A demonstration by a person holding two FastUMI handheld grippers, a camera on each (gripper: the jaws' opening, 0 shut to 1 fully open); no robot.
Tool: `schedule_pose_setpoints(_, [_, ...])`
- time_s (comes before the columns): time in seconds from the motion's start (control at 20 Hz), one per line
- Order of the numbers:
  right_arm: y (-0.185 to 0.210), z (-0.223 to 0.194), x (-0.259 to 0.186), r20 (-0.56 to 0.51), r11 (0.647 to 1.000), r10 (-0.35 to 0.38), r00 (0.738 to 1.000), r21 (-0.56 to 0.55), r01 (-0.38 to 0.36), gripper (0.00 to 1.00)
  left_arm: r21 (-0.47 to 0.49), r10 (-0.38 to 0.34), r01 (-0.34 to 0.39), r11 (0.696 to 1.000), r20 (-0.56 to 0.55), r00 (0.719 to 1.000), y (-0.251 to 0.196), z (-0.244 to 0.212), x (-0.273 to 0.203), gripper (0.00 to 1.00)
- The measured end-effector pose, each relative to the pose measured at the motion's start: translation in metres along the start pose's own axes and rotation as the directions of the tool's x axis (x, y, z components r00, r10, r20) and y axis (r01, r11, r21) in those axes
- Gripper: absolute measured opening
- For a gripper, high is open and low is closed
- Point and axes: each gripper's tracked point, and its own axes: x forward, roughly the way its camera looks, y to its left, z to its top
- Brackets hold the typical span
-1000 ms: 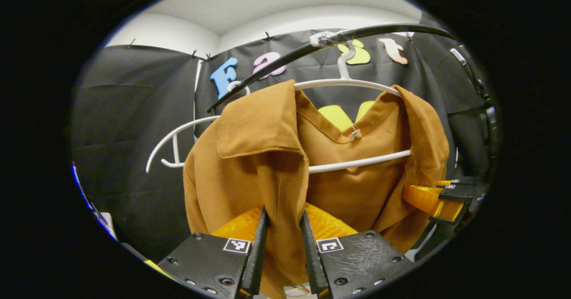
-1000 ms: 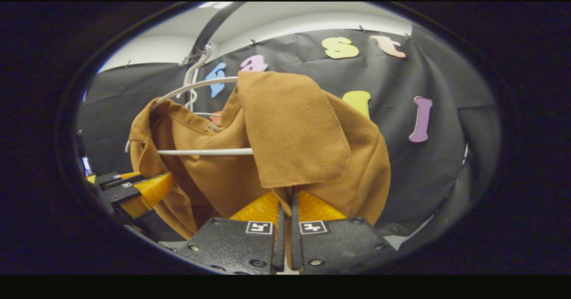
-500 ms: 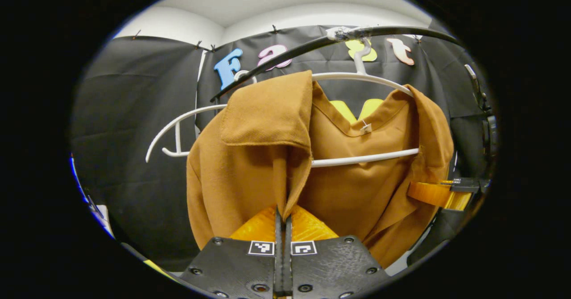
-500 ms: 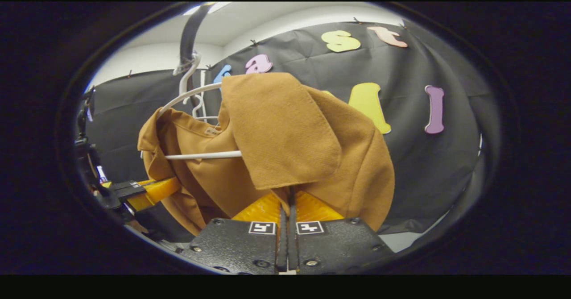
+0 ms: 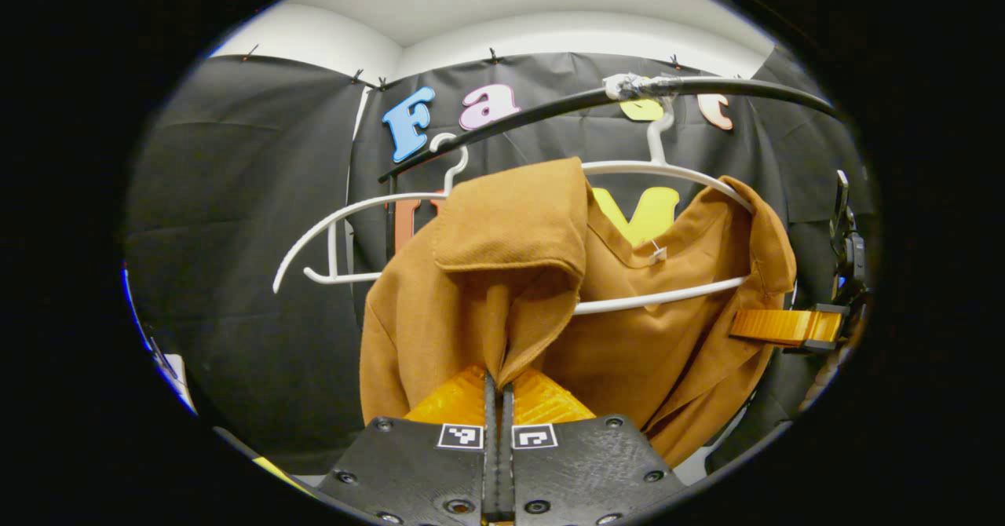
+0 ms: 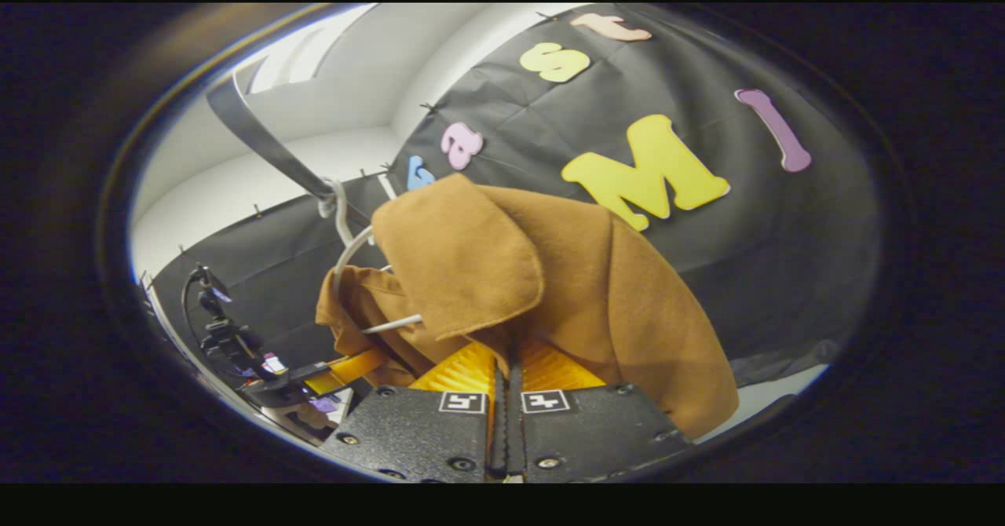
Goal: Grasp the clothes on the hanger with both hands and then place them into the laundry hamper below.
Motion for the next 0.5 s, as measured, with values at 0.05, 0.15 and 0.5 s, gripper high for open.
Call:
schedule_pose_setpoints(0.05, [0.011,0.007,0.0,0.014,0.999,0.04,0.999,0.008,-0.04,0.04,-0.001,0.008,-0.008,1.0,0.013,1.0,0.004,0.007,-0.003,0.0])
schedule_pose_setpoints(0.15, [0.019,0.018,-0.005,0.045,0.996,0.086,0.995,0.031,-0.087,0.04,-0.013,0.02,-0.019,1.0,0.036,0.999,0.01,0.019,-0.005,0.0])
schedule_pose_setpoints(0.5, [0.008,0.061,-0.022,0.184,0.974,0.098,0.978,0.184,-0.132,0.03,-0.026,0.064,-0.061,0.998,0.115,0.991,0.044,0.063,-0.015,0.05])
